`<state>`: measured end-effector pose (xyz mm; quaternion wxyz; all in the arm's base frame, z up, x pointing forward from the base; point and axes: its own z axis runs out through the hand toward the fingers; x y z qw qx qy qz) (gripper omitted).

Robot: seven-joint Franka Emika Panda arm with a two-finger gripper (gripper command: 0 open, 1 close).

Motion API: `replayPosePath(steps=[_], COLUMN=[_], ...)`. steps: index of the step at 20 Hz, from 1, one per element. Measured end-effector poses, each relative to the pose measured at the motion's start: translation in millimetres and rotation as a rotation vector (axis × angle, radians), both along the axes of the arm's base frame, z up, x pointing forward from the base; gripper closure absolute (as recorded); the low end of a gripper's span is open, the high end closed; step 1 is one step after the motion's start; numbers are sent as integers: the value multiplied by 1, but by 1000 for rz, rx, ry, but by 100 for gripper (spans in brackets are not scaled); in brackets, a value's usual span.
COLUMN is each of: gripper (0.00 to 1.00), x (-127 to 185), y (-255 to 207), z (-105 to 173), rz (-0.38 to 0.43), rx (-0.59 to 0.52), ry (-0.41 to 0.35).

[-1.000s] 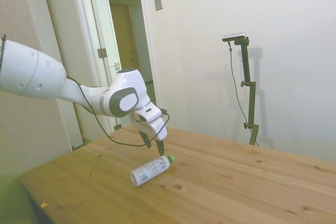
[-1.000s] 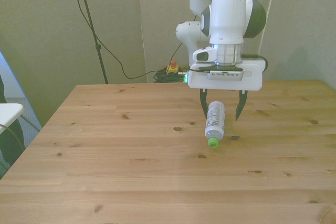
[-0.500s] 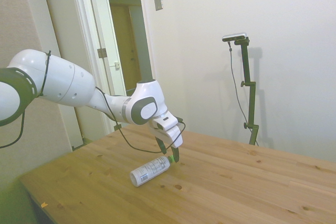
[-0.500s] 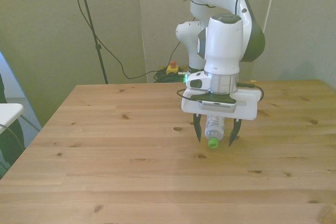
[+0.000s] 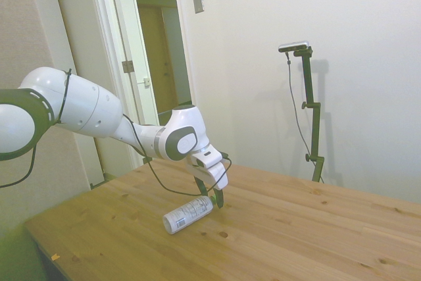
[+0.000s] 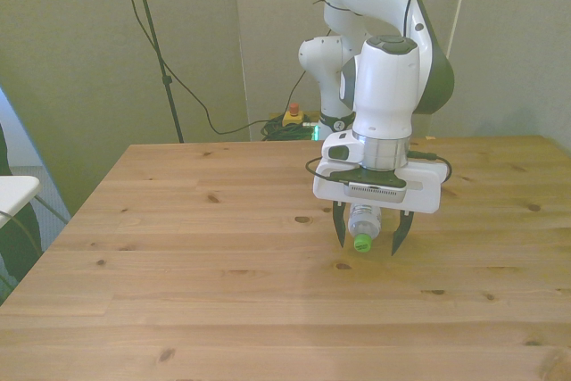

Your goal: Stand the water bottle

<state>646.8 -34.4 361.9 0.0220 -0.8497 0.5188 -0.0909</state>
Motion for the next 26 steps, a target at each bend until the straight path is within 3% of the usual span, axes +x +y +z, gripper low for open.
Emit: replayPosePath(steps=[18,26], gripper=[100,100], x=[-3,-2], y=[-2,13], z=[-8,7], rz=[-18,-124], rx=[1,21], ry=[30,-5])
